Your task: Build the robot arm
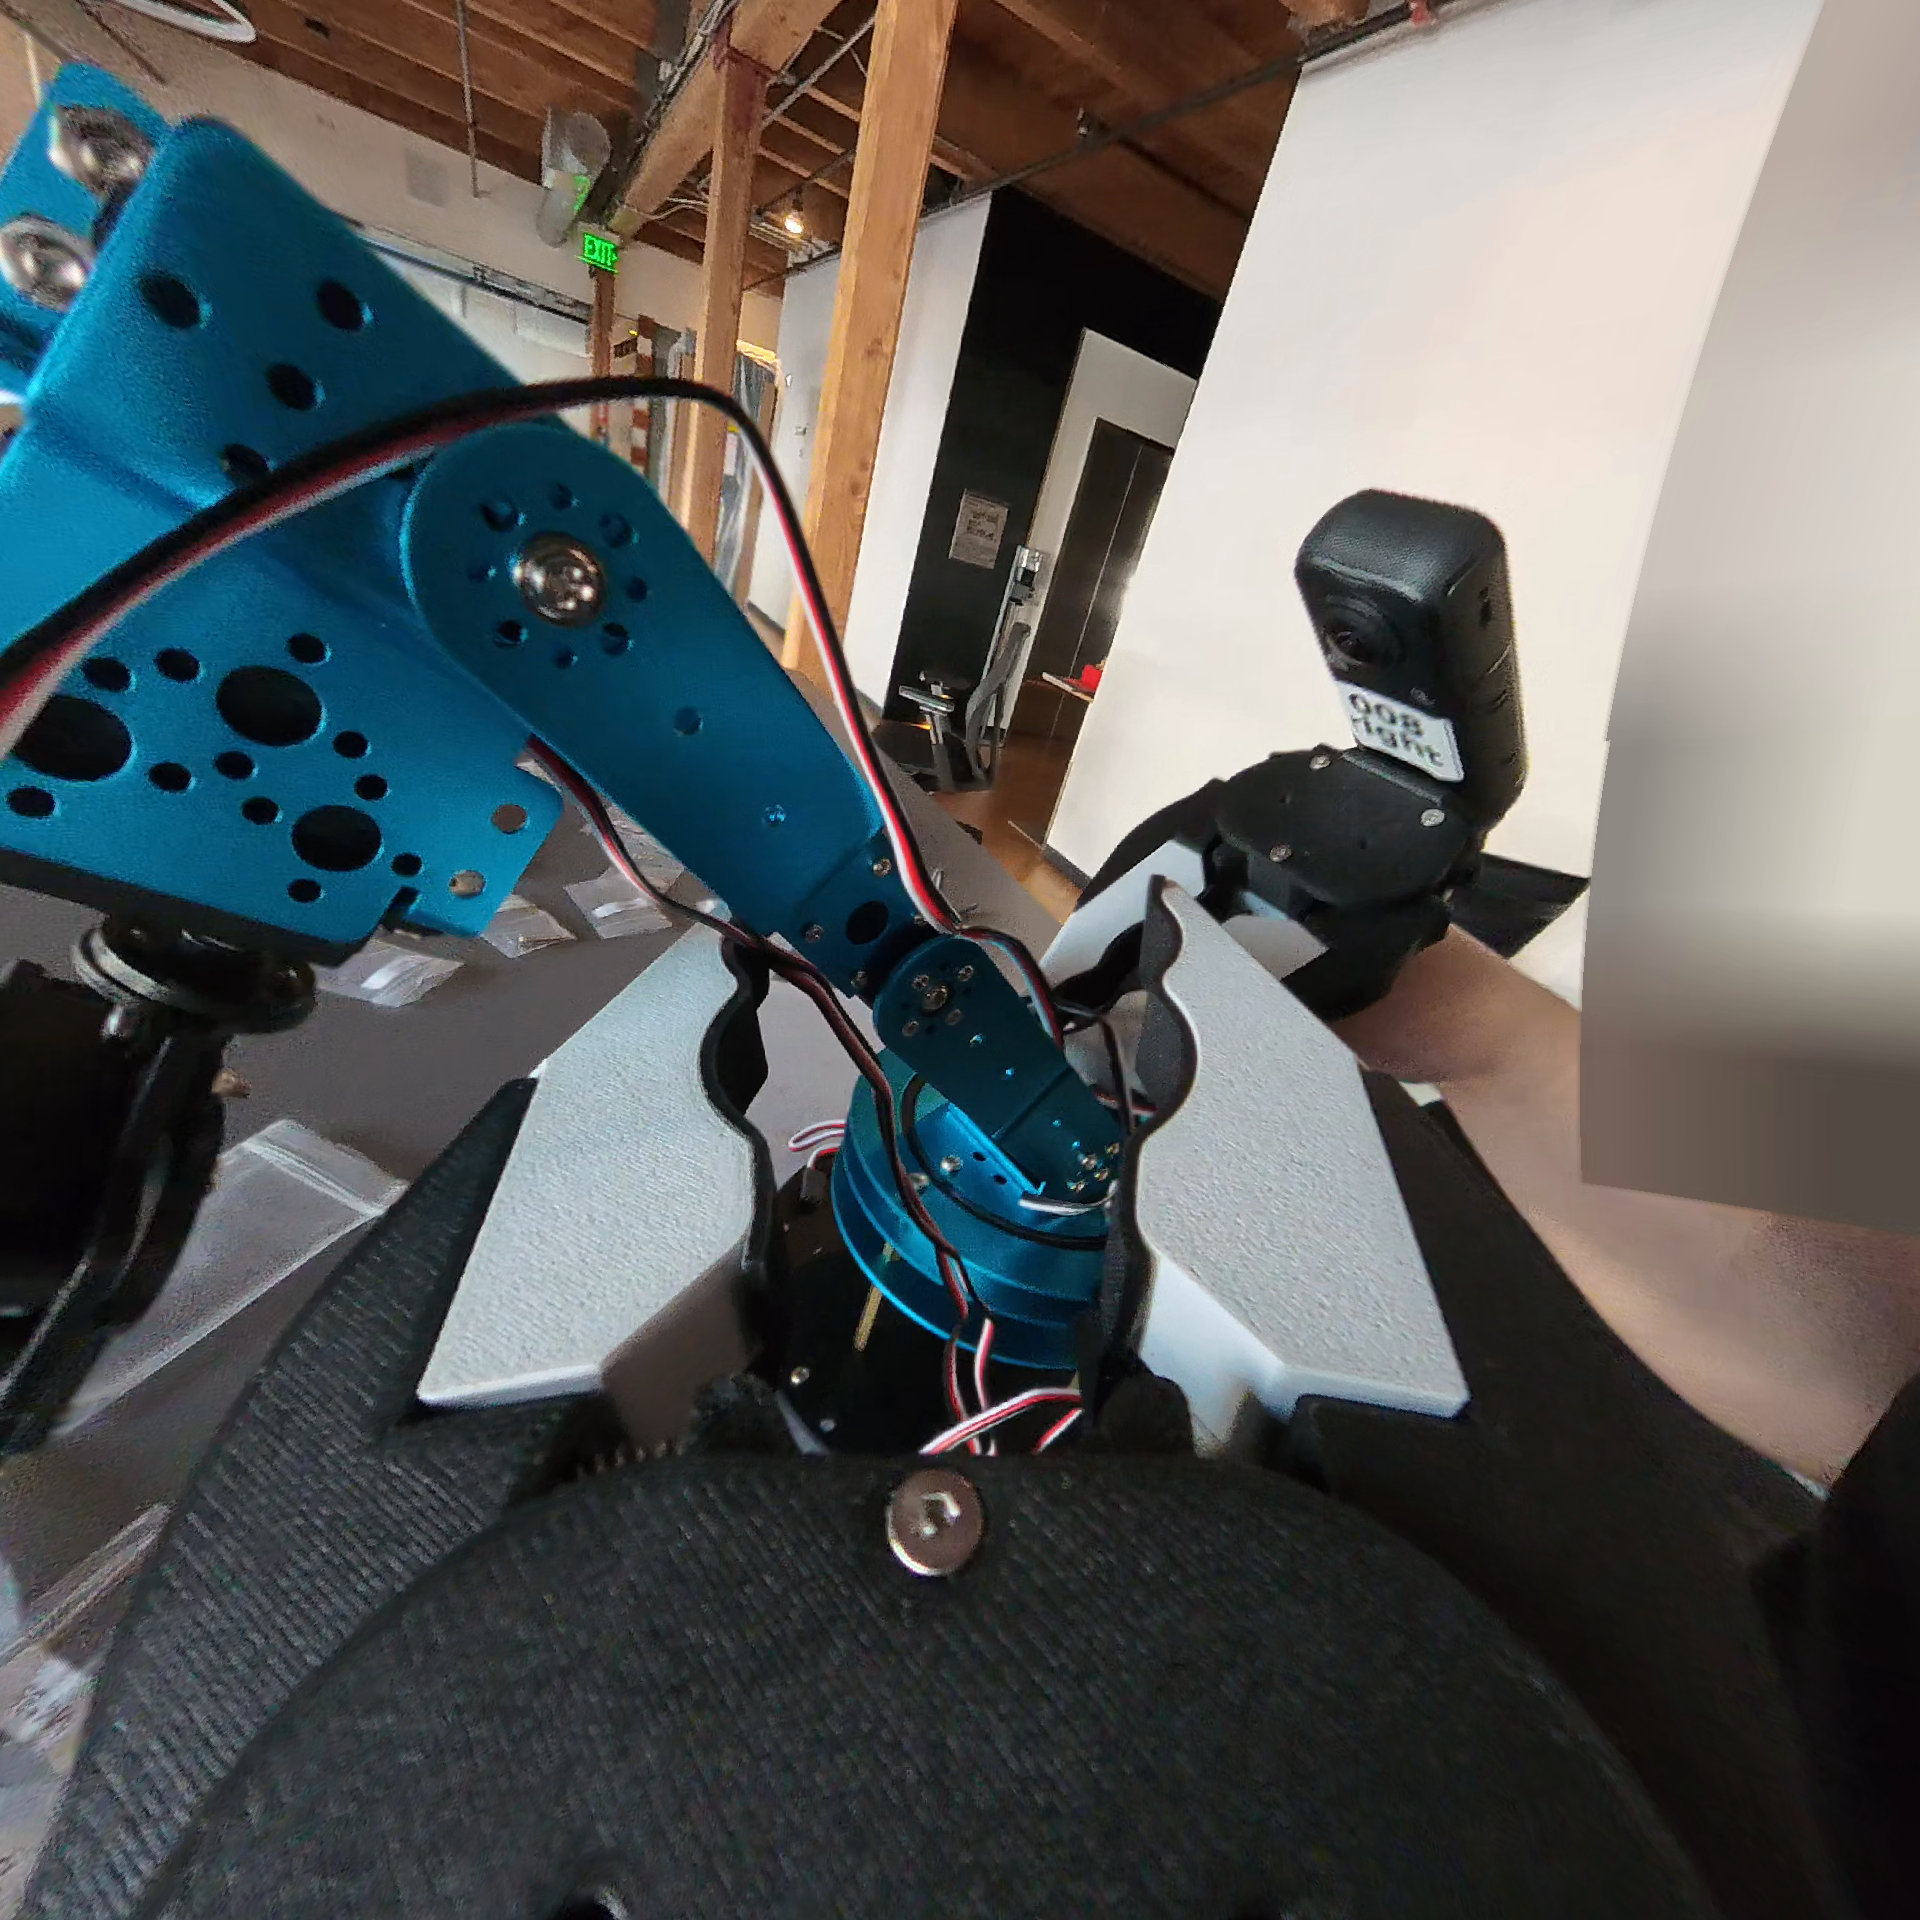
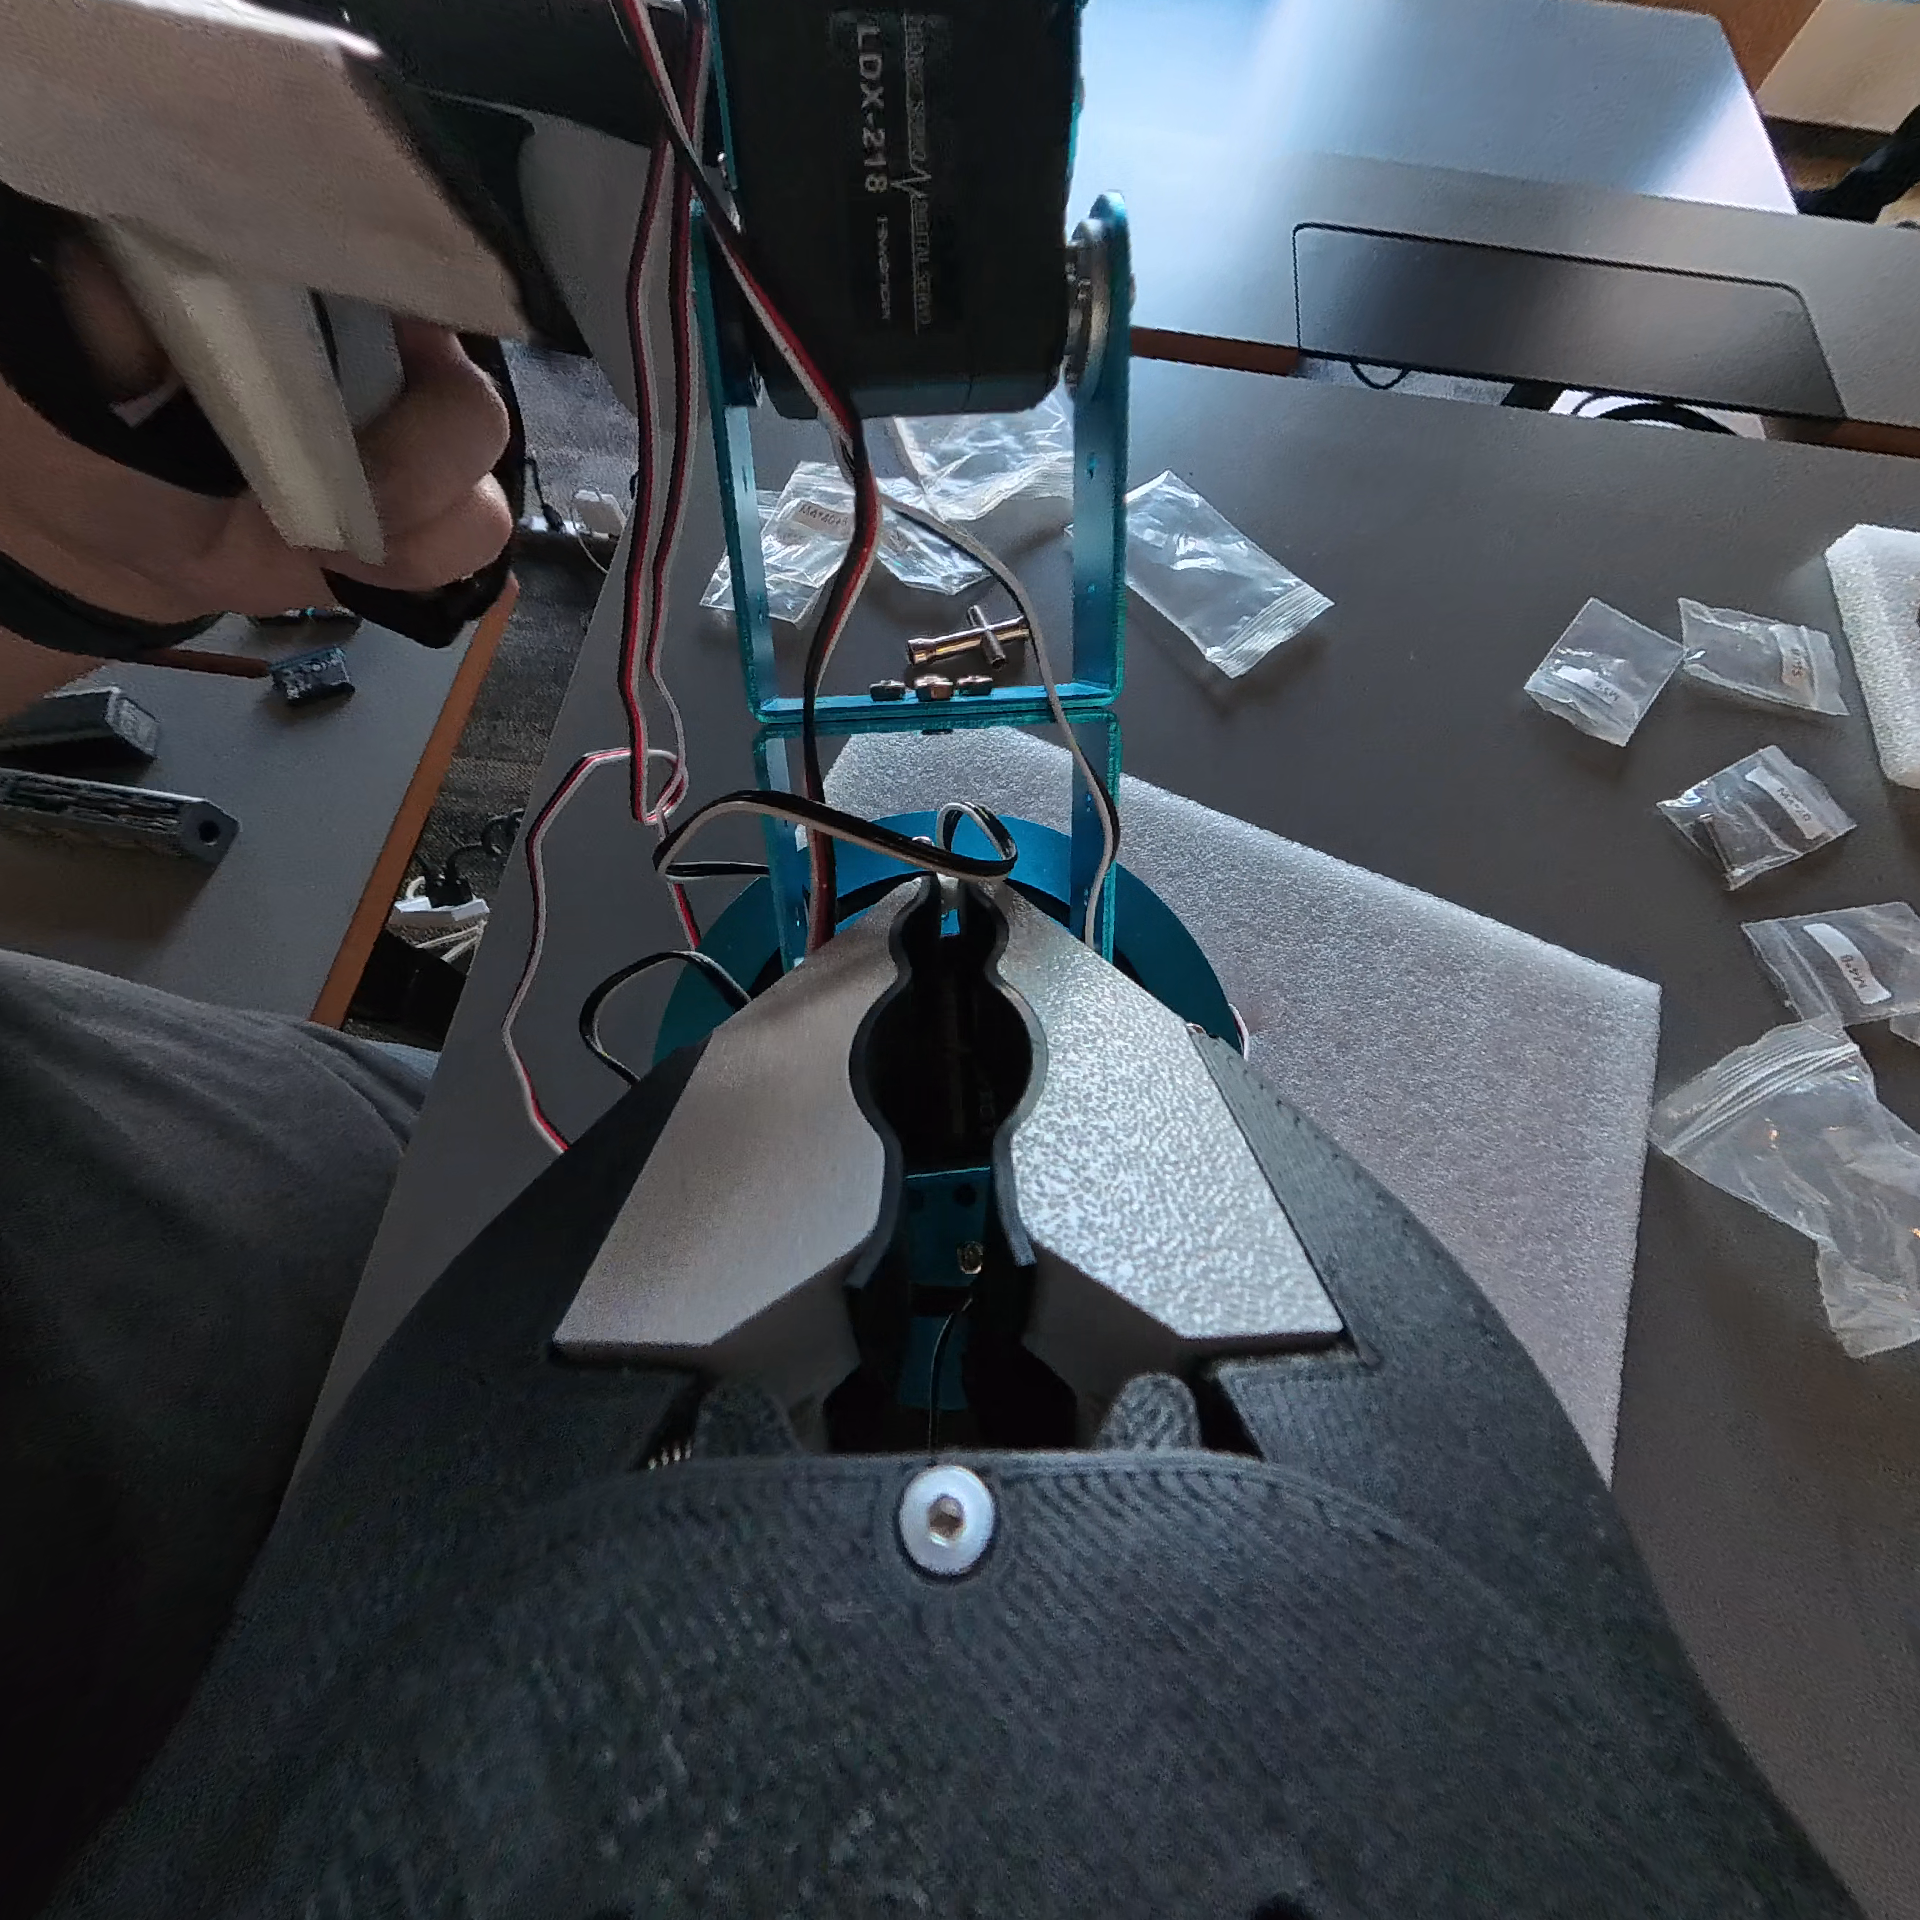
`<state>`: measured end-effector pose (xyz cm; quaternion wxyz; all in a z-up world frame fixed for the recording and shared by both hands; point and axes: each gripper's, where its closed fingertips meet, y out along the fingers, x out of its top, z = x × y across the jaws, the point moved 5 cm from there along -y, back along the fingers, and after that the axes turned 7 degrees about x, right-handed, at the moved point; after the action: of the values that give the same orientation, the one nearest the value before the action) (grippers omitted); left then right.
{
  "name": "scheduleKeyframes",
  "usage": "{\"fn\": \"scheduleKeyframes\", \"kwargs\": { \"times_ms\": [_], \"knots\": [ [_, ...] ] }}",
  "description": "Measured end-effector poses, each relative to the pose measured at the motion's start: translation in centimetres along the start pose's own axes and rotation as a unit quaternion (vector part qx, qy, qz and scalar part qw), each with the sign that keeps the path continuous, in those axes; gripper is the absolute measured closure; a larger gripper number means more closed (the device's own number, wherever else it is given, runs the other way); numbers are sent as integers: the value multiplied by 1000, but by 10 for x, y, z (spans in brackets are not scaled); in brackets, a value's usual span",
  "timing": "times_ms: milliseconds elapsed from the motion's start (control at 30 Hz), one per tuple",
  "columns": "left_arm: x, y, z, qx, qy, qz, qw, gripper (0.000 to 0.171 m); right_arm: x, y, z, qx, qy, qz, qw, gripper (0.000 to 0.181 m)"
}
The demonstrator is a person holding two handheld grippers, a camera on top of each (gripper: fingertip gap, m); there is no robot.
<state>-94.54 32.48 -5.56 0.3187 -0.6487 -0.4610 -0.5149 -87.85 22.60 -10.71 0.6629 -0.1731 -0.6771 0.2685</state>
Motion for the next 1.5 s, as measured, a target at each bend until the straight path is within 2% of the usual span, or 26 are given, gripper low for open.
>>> {"fn": "scheduleKeyframes", "kwargs": {
  "times_ms": [467,633,1000,1200,1333,1500],
  "knots": [
    [17,23,-41,-6,77,7,997,100,-4,-5,-1,21,6,-44,999,180],
    [17,28,-44,3,96,20,995,98,-8,-9,-6,24,32,-62,997,180],
    [16,32,-49,15,119,28,992,94,-10,-11,-6,17,29,-66,997,179],
    [15,32,-45,18,120,21,992,101,-10,-11,-6,19,28,-62,998,179],
    [15,35,-48,23,134,27,990,99,-10,-12,-7,19,28,-60,998,179],
    [16,40,-60,0,148,15,989,99,-10,-12,-7,17,26,-57,998,179]
  ]
}}
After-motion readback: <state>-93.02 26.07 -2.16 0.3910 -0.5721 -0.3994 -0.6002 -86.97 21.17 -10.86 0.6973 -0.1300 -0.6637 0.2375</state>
